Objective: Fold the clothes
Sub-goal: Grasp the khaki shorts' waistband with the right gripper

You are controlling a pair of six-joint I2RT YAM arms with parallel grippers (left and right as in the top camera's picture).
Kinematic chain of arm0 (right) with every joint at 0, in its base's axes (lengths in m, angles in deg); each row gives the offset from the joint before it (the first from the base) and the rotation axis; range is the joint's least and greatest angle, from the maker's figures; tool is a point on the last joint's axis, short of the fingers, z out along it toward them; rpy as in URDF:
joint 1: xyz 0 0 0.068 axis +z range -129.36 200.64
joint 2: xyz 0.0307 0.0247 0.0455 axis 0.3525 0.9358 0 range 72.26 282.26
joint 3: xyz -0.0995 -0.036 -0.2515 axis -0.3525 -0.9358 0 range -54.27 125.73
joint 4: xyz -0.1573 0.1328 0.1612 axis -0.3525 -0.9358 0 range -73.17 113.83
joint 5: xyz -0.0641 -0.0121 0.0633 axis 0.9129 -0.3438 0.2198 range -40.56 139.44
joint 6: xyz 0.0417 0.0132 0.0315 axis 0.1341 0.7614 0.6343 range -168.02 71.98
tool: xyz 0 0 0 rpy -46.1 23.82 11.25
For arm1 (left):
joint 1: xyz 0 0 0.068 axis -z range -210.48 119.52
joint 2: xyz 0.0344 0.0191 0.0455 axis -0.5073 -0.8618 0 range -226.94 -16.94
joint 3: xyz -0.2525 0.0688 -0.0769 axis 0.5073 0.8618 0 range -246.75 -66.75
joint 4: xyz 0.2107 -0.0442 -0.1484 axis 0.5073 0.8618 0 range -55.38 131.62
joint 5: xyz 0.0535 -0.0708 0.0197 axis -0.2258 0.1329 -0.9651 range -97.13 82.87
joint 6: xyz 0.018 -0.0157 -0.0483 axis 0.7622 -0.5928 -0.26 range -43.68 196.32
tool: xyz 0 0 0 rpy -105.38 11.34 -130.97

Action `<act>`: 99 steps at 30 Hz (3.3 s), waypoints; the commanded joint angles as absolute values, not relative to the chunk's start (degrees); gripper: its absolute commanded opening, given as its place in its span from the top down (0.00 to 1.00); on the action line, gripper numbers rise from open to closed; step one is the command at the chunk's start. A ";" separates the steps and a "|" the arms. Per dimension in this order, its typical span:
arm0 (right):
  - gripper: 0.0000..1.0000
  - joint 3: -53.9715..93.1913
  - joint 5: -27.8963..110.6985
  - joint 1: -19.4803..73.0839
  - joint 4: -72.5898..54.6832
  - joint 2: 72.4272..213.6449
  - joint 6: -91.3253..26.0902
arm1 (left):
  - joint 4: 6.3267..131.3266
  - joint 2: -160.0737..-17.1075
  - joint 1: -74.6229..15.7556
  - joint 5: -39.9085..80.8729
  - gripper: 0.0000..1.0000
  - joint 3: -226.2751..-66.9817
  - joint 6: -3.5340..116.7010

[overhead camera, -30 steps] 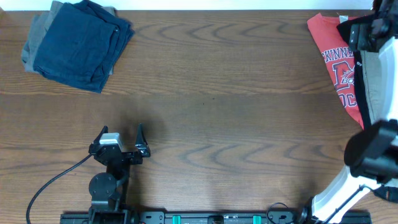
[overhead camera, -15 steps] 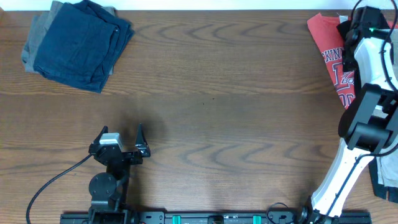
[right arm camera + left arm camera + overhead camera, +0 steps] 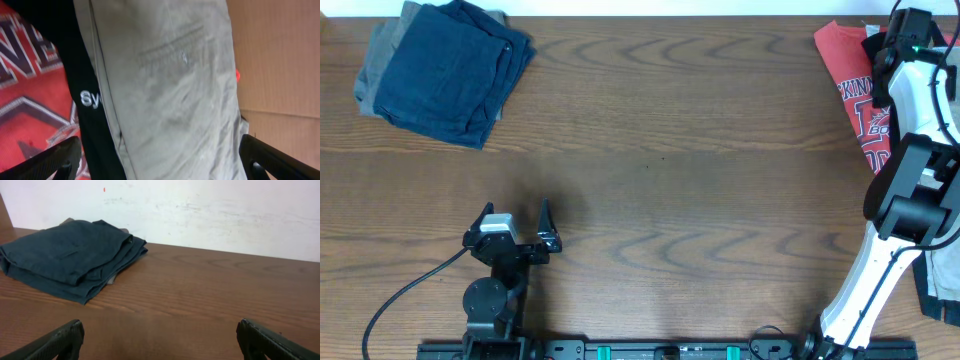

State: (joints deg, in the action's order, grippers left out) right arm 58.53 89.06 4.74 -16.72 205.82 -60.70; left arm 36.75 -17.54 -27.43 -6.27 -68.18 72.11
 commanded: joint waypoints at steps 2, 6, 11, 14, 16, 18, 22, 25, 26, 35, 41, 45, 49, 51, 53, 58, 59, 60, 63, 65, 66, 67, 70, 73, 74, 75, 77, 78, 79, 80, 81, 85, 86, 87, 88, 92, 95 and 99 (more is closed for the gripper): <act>0.01 59.31 87.29 4.13 -14.32 206.45 -62.02 | 38.76 -17.17 -27.67 -7.82 0.02 -66.98 72.86; 0.03 59.31 84.89 3.54 -12.99 206.54 -61.77 | 38.76 -17.17 -27.67 -7.82 0.02 -66.98 72.86; 0.03 59.31 84.32 2.88 -13.18 207.79 -61.80 | 38.76 -17.17 -27.67 -7.82 0.02 -66.98 72.86; 0.01 59.31 83.51 2.68 -13.77 209.16 -61.80 | 38.78 -17.17 -27.67 -7.82 0.02 -66.98 72.86; 0.01 59.31 82.98 2.64 -14.08 209.91 -61.80 | 38.76 -17.17 -27.67 -7.82 0.02 -66.98 72.86; 0.01 59.31 82.98 2.64 -14.10 210.76 -61.77 | 38.78 -17.17 -27.67 -7.82 0.02 -66.98 72.86; 0.01 59.31 81.93 2.60 -14.21 212.01 -61.75 | 38.76 -17.17 -27.67 -7.82 0.02 -66.98 72.86; 0.01 59.31 81.93 2.57 -14.01 212.49 -61.16 | 38.76 -17.17 -27.67 -7.82 0.02 -66.98 72.86; 0.01 59.31 82.00 2.51 -13.90 212.55 -60.53 | 38.76 -17.17 -27.67 -7.82 0.02 -66.98 72.86; 0.01 59.64 67.97 -0.46 -14.36 212.53 -56.84 | 38.76 -17.17 -27.67 -7.82 0.02 -66.98 72.86; 0.02 65.15 62.46 -1.32 -17.29 212.53 -54.71 | 38.76 -17.17 -27.67 -7.80 0.02 -66.98 72.86; 0.01 71.86 62.04 -1.03 -21.77 212.53 -54.93 | 38.76 -17.17 -27.67 -7.82 0.02 -66.98 72.86; 0.01 74.26 63.33 -1.51 -22.91 212.53 -54.91 | 38.76 -17.17 -27.67 -7.82 0.02 -66.98 72.86; 0.03 74.11 64.86 -1.99 -23.26 212.60 -54.89 | 38.78 -17.17 -27.67 -7.82 0.02 -66.98 72.86; 0.05 73.80 66.02 -2.74 -23.72 213.05 -54.89 | 38.76 -17.17 -27.67 -7.82 0.02 -66.98 72.86; 0.06 73.80 66.09 -4.16 -25.16 214.83 -54.91 | 38.78 -17.17 -27.67 -7.82 0.02 -66.98 72.86; 0.06 73.80 66.77 -4.38 -25.18 215.39 -54.89 | 38.78 -17.17 -27.67 -7.82 0.02 -66.98 72.86; 0.06 73.80 66.83 -4.62 -25.18 215.46 -54.91 | 38.78 -17.17 -27.67 -7.82 0.02 -66.98 72.86; 0.09 73.80 66.83 -5.05 -25.16 215.87 -54.89 | 38.76 -17.17 -27.67 -7.82 0.02 -66.98 72.86; 0.11 73.80 66.85 -5.27 -25.03 215.87 -54.91 | 38.76 -17.17 -27.67 -7.82 0.02 -66.98 72.86; 0.11 73.80 66.83 -5.36 -24.96 215.87 -54.91 | 38.76 -17.17 -27.67 -7.82 0.02 -66.98 72.86; 0.11 73.80 66.77 -5.45 -24.96 215.87 -54.91 | 38.76 -17.17 -27.67 -7.82 0.02 -66.98 72.86; 0.11 73.32 66.55 -5.45 -24.94 215.92 -55.39 | 38.76 -17.17 -27.67 -7.82 0.02 -66.98 72.86; 0.11 72.78 66.57 -5.45 -25.03 216.22 -55.87 | 38.78 -17.17 -27.67 -7.82 0.02 -66.98 72.86; 0.11 72.76 66.57 -5.45 -25.20 216.49 -56.05 | 38.76 -17.17 -27.67 -7.82 0.02 -66.98 72.86; 0.10 72.76 66.53 -5.45 -25.27 216.77 -56.29 | 38.76 -17.17 -27.67 -7.82 0.02 -66.98 72.86; 0.10 72.73 66.57 -5.45 -25.25 217.38 -56.27 | 38.76 -17.17 -27.67 -7.80 0.02 -66.98 72.86; 0.11 72.73 66.59 -5.45 -25.20 217.62 -56.22 | 38.76 -17.17 -27.67 -7.80 0.02 -66.98 72.86; 0.12 72.73 66.53 -5.49 -25.16 217.69 -56.11 | 38.78 -17.17 -27.67 -7.82 0.03 -66.98 72.86; 0.14 72.73 66.55 -5.51 -25.14 217.73 -55.72 | 38.76 -17.17 -27.67 -7.82 0.02 -66.98 72.86; 0.16 72.73 66.53 -5.56 -25.03 217.80 -55.70 | 38.78 -17.17 -27.67 -7.82 0.02 -66.98 72.86; 0.20 72.80 66.57 -5.49 -24.99 217.80 -55.74 | 38.76 -17.17 -27.67 -7.80 0.02 -66.98 72.86; 0.24 72.80 66.57 -5.49 -25.05 217.80 -55.74 | 38.76 -17.17 -27.67 -7.82 0.02 -66.98 72.86; 0.29 72.80 66.55 -5.47 -25.05 217.80 -55.72 | 38.78 -17.17 -27.67 -7.82 0.02 -66.98 72.86; 0.36 72.80 66.46 -5.45 -25.05 217.80 -55.65 | 38.76 -17.17 -27.67 -7.82 0.02 -66.98 72.86; 0.65 72.91 66.35 -5.12 -24.99 217.80 -55.33 | 38.76 -17.17 -27.67 -7.82 0.02 -66.98 72.86; 0.78 73.24 66.37 -4.53 -25.01 217.80 -55.31 | 38.76 -17.17 -27.67 -7.82 0.02 -66.98 72.86; 0.91 73.74 66.42 -3.68 -24.88 217.47 -54.74 | 38.78 -17.17 -27.67 -7.82 0.02 -66.98 72.86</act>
